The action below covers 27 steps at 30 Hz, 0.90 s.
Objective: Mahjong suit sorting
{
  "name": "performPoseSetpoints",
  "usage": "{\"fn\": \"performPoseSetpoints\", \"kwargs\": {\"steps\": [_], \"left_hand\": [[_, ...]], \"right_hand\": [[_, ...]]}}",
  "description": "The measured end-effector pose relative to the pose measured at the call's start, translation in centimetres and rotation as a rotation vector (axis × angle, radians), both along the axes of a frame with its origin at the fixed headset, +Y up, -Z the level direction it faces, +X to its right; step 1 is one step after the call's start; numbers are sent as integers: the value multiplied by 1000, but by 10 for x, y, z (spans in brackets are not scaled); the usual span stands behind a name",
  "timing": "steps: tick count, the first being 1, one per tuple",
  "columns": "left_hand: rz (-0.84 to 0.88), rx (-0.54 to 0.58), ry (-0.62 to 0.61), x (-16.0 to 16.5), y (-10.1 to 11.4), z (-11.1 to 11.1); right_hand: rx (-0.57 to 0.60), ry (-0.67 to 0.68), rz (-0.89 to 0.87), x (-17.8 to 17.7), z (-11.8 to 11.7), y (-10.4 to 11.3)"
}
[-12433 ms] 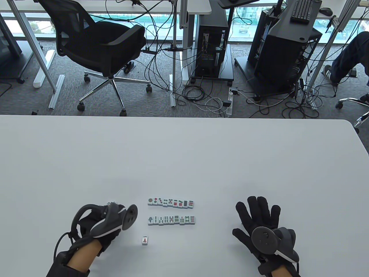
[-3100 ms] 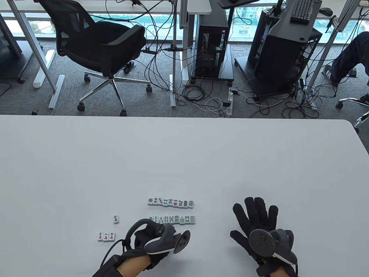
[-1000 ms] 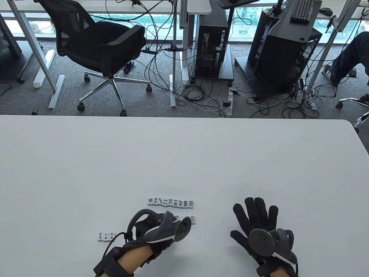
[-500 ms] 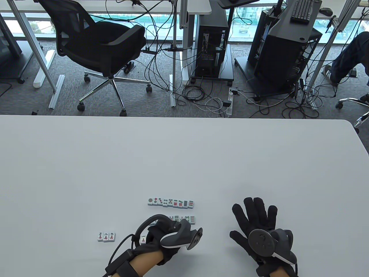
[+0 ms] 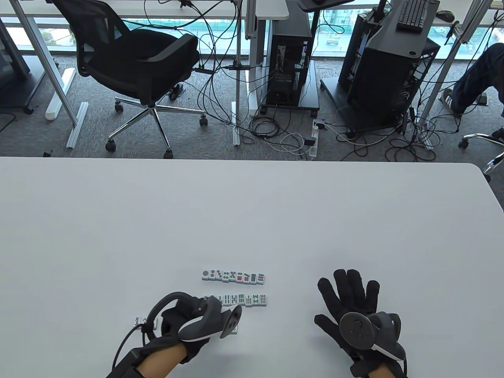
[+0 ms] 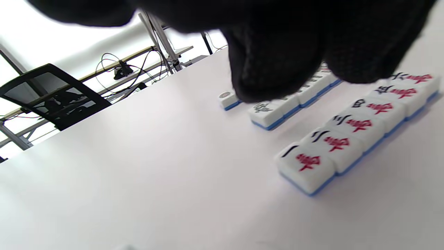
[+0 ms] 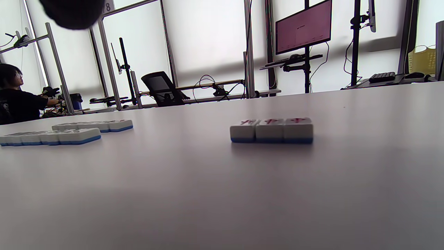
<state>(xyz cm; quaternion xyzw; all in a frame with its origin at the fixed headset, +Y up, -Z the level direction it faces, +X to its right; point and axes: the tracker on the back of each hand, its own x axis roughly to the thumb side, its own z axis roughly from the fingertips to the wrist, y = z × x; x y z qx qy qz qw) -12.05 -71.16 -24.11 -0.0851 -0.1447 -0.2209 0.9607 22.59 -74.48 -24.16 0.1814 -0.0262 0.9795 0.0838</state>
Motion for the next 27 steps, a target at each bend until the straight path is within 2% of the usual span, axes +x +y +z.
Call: {"fn": "performPoseSetpoints", "kwargs": {"steps": [7,11,18,23,27], "left_hand": [[-50,18,221,-83,-3,3],[-77,-17,300,-113,-15,7],[-46,22,293,-129,-35,9],[-8,-29,304,-128,-47,4],[-15,-52,286,-129,-47,0]], "right_hand": [[-2,-3,7,0,0,0],[-7,-8,15,1,-1,-1],[-11,-14,27,0,-1,-1],[-17,-15,37,0,-1,-2],[-19,-17,37,-1,-1,-2]]}}
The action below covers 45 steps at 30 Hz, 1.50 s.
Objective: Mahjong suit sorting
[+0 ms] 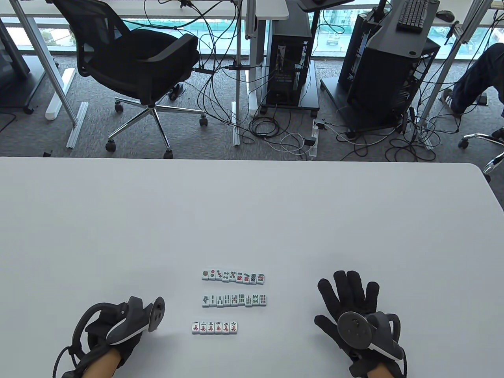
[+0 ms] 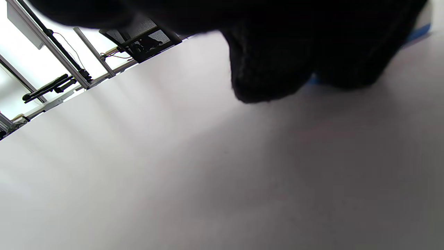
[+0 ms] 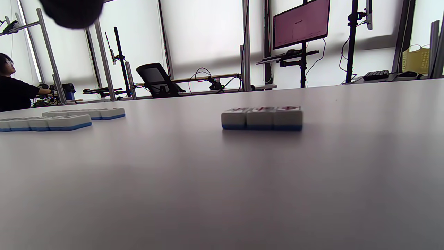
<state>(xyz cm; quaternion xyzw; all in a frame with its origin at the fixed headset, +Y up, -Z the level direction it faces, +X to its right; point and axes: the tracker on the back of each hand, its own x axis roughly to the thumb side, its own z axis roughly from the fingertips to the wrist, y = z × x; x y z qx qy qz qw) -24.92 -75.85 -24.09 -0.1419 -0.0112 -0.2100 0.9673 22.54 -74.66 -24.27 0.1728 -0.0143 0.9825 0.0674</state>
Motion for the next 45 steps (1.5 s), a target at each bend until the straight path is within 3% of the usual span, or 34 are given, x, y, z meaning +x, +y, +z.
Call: {"fn": "performPoseSetpoints", "kwargs": {"steps": [2,6,12,19,25,30,36,41,45], "left_hand": [[-23,-29,37,-2,5,-6],[-6,53,67,6,39,-23],[143,157,-90,70,71,-27],[155,103,-360,170,57,-10],[111,5,-466,215,28,-5],[77,-47,-467,222,8,-7],[61,-41,-449,215,0,-7],[84,3,-431,198,12,-4],[94,43,-366,166,27,-3]], "right_hand": [[-1,2,1,0,0,0],[-3,3,3,-1,0,0],[-4,0,-11,0,-1,1],[5,11,-24,-2,1,3],[10,22,-32,-2,1,3],[17,29,-33,-3,2,3],[15,30,-28,-3,2,3],[17,28,-24,-3,3,3],[16,27,-19,-3,3,3]]}}
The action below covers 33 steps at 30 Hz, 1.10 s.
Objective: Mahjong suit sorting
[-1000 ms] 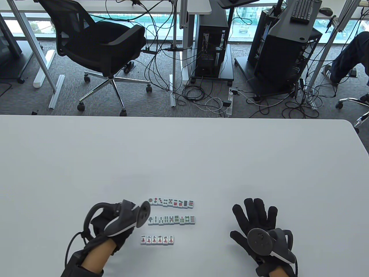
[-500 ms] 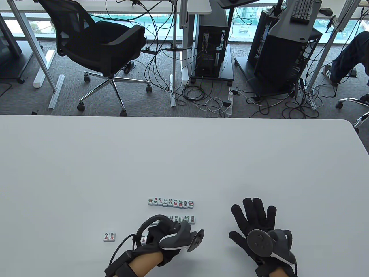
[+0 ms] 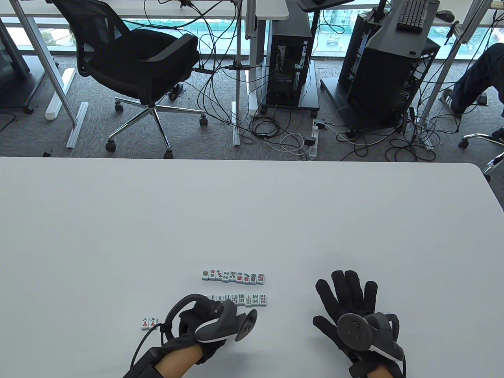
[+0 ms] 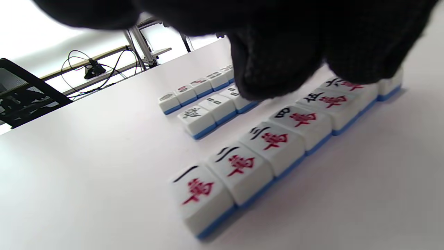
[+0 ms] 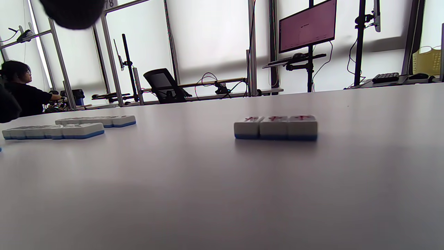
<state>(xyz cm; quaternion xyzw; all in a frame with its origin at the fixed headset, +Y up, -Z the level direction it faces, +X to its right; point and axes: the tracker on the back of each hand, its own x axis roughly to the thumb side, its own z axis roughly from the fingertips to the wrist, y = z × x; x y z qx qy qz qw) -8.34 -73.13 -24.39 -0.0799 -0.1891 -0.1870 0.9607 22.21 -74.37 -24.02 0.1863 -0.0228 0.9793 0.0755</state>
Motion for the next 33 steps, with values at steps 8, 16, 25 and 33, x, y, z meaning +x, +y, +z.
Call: {"fn": "performPoseSetpoints", "kwargs": {"steps": [8,16,25,33], "left_hand": [[-61,2,213,-86,12,5],[-9,-20,381,-149,-7,16],[10,-28,384,-158,-28,13],[-12,-11,402,-161,-29,12]], "right_hand": [[-3,-7,4,1,0,0],[-7,-9,14,0,0,0],[-17,-15,25,-1,0,-2],[-18,-13,12,-2,1,-1]]}}
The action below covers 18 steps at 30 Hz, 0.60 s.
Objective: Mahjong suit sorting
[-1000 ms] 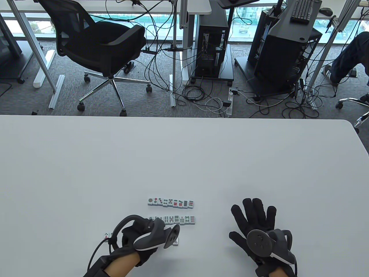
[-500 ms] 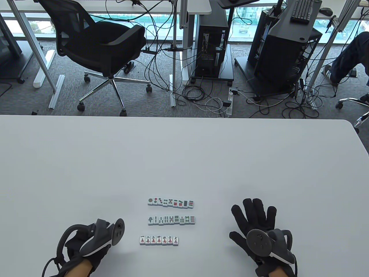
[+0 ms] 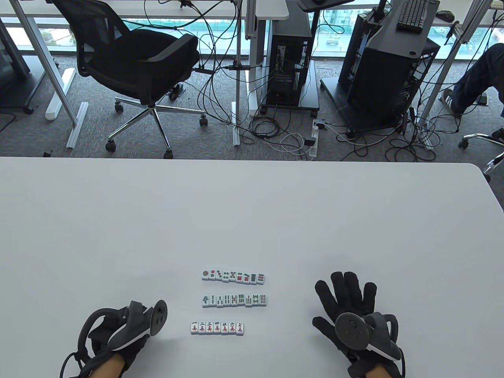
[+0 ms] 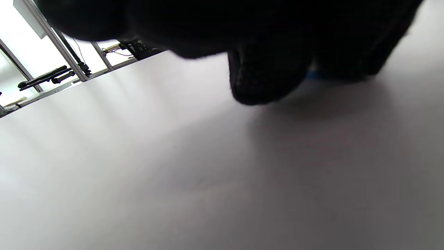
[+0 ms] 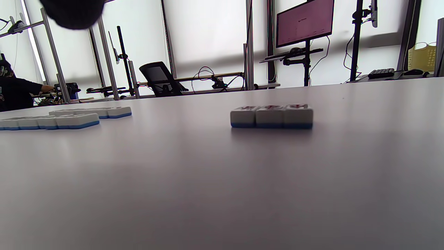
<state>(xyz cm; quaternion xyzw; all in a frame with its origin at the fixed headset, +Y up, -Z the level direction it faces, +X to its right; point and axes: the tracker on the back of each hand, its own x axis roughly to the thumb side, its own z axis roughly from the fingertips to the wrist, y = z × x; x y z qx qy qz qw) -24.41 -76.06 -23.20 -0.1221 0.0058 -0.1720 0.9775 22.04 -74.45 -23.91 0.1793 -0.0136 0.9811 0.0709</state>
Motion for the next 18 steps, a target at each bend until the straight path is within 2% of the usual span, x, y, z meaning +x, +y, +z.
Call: {"fn": "performPoseSetpoints", "kwargs": {"steps": [4,7,13,18], "left_hand": [[18,69,14,1,14,0],[70,98,-8,16,29,-3],[206,137,-189,89,46,-8],[196,56,-388,160,35,-5]], "right_hand": [[4,0,-22,1,1,3],[4,3,-37,1,1,4],[2,15,-32,-1,1,3],[-4,21,-19,-2,0,0]]}}
